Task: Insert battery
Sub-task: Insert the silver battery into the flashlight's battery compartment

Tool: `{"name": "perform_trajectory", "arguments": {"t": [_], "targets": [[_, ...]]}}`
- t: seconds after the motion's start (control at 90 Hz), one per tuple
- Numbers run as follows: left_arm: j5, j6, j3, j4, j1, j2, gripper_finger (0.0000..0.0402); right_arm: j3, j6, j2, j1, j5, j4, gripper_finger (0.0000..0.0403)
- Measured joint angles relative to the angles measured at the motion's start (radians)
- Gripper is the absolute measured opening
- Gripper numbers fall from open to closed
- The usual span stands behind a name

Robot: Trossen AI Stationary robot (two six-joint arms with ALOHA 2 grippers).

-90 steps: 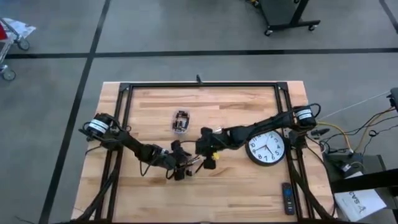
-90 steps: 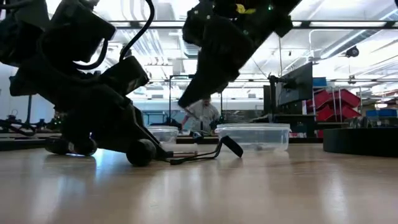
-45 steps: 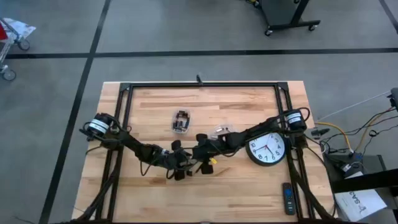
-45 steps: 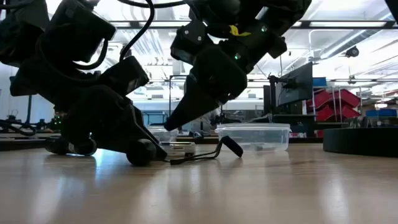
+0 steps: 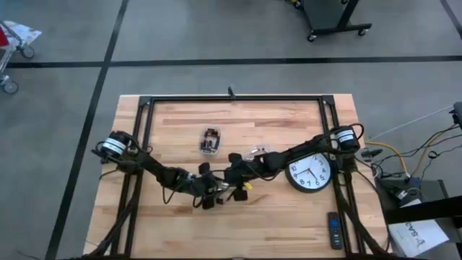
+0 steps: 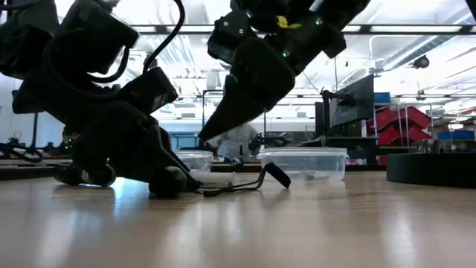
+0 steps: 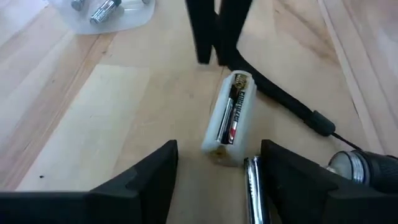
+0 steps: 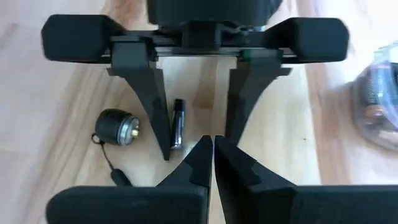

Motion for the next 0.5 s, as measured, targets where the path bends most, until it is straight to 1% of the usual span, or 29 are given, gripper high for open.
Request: {"name": "perform_trajectory", "arguments": {"t": [0.1,0.222,0.344,0.5], "targets": [[0.009,0.005,-0.002,-0.016,0.000,-0.018,0.0204,0.000,0.013,0.000,0.006,0.002,0.000,0.0000],[0.102,-0.008,-0.002,-0.071,0.000,-0.078,0.0204,0.000,0.025,0.000,0.024,0.002,-0.003,0.0000],[0.153,-0.024,-0.002,-0.223,-0.005,-0.167,0.0208,0.000,0.033,-0.001,0.041,0.012,-0.002,0.0000],[0.149,-0.021,-0.001,-0.442,-0.005,-0.276,0.0210,0.000,0.052,-0.002,0.056,0.026,0.000,0.0000]]}}
